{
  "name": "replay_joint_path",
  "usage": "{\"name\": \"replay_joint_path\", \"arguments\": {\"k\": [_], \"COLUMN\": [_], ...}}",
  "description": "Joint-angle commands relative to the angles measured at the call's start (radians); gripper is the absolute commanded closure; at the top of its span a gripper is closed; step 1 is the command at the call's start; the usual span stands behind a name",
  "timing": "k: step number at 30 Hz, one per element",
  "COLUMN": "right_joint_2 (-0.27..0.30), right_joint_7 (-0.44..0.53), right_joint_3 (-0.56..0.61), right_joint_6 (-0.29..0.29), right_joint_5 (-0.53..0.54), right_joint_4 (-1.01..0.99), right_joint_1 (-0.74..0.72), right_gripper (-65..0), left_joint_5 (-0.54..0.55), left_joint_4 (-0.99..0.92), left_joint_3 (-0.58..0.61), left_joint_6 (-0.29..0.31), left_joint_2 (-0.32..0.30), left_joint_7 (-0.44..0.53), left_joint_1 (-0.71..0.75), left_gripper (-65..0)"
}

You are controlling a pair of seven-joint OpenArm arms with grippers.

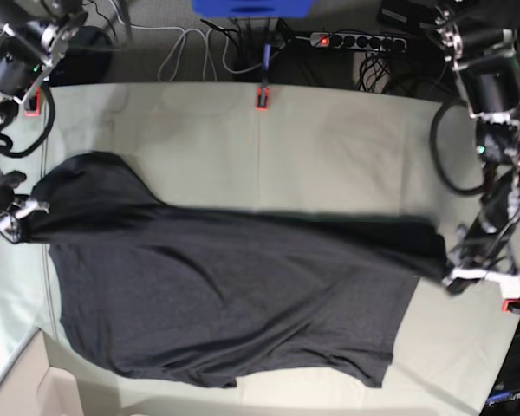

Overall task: Layout the t-shirt on the table in an organized manner, then fold the t-shirt properly
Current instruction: 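Hold the shirt edge with the right gripper while the left gripper lifts its corner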

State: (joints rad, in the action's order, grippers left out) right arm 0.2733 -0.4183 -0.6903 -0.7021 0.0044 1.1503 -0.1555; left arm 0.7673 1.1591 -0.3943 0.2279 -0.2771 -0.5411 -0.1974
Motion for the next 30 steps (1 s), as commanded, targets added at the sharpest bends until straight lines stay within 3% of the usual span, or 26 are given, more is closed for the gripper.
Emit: {"name": "replay_joint_path", "arguments": {"k": [1, 8, 14, 22, 30], "right_joint_2": [0.025, 0.024, 0.022, 0.063, 0.059], "right_joint_7": [0.028, 0.028, 0.028, 0.032, 0.121], "right_joint_3": [-0.004, -0.004, -0.004, -0.006, -0.004], "right_joint_6": [0.004, 0.004, 0.004, 0.004, 0.004], "right_joint_5": [0.016, -0.010, -0.116, -0.123, -0.123], "right_joint_4": [0.012, 0.007, 0.000, -0.132, -0.134], "right_joint_1": [-0.028, -0.106, -0.174, -0.247, -0.240], "right_gripper": [0.0, 0.0, 0.0, 0.0, 0.0], "left_joint_5": [0.010, 0.010, 0.010, 0.010, 0.011], "left_joint_4": [0.014, -0.152, -0.225, -0.225, -0.225], "left_joint_3": [0.013, 0.093, 0.091, 0.090, 0.090], "left_joint_6": [0.005, 0.005, 0.008, 0.008, 0.008], "left_joint_2": [-0.015, -0.015, -0.024, -0.027, -0.044], "left_joint_7": [0.031, 0.131, 0.132, 0.134, 0.134], "left_joint_1": [-0.018, -0.095, -0.149, -0.190, -0.224], "left_gripper": [-0.3, -0.3, -0.3, -0.3, -0.4]}}
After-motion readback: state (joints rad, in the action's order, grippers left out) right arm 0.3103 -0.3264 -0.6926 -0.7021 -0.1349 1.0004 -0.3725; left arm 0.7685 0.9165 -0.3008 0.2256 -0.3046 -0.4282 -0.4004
